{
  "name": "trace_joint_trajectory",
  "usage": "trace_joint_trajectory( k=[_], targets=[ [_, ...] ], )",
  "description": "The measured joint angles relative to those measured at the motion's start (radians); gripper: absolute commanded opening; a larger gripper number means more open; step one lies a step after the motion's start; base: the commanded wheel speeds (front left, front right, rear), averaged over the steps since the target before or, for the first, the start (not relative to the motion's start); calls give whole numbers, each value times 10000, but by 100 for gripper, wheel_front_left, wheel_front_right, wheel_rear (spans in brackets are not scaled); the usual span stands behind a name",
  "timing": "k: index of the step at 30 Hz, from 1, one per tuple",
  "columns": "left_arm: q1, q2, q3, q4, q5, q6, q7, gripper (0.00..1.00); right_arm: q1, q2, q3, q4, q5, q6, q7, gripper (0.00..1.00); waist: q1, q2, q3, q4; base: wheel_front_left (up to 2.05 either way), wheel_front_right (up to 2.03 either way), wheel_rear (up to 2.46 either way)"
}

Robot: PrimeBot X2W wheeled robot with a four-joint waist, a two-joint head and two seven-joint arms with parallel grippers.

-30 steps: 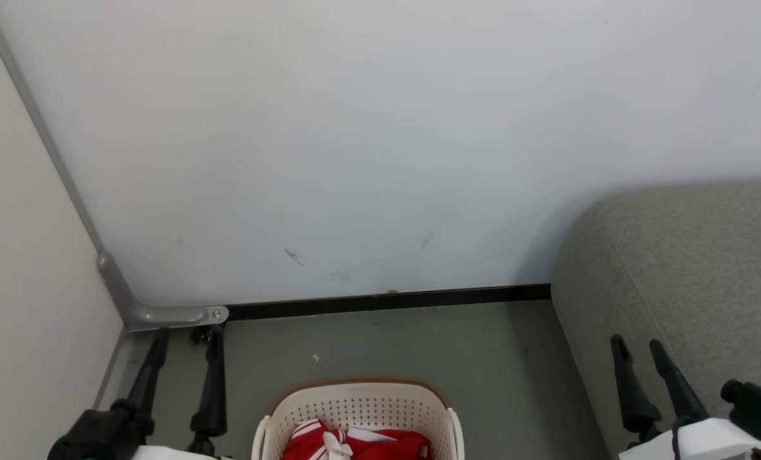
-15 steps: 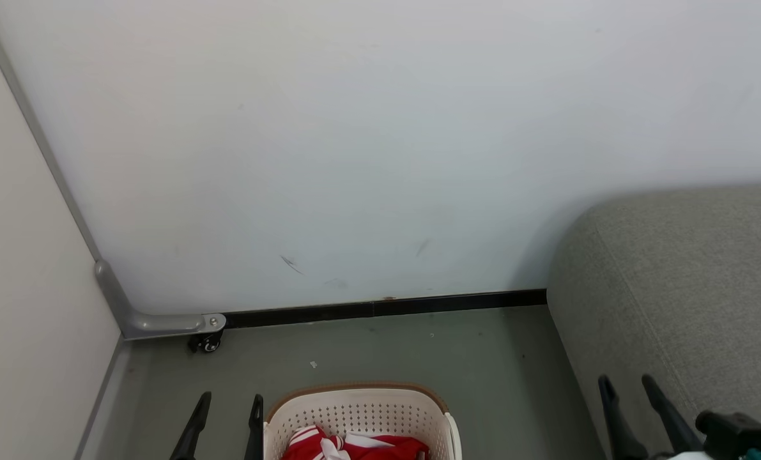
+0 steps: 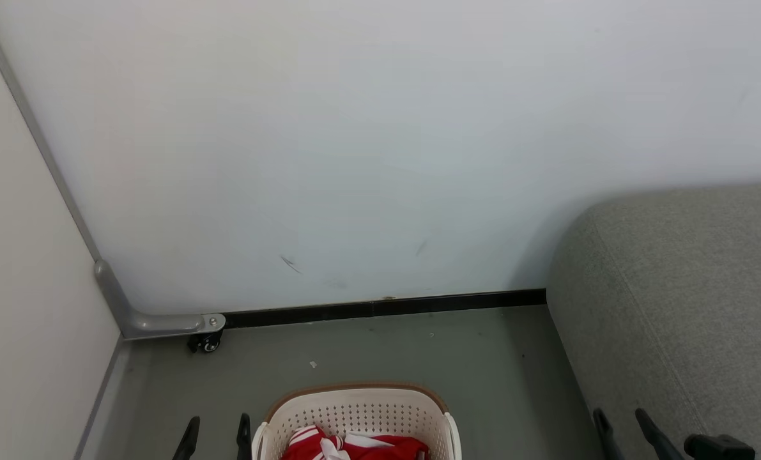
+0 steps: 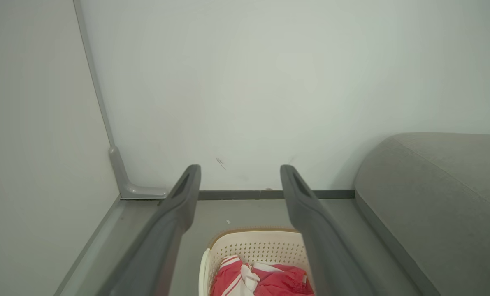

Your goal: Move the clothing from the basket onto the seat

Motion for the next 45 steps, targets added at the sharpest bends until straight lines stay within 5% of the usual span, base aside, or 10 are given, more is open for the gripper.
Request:
trace_joint_trajectory(
  k=[45],
  targets=[
    [-230, -2, -278, 669, 17, -115, 0, 100, -394, -2, 8, 366, -40, 0, 0, 100, -2, 0, 73, 47, 0, 0, 0]
  ],
)
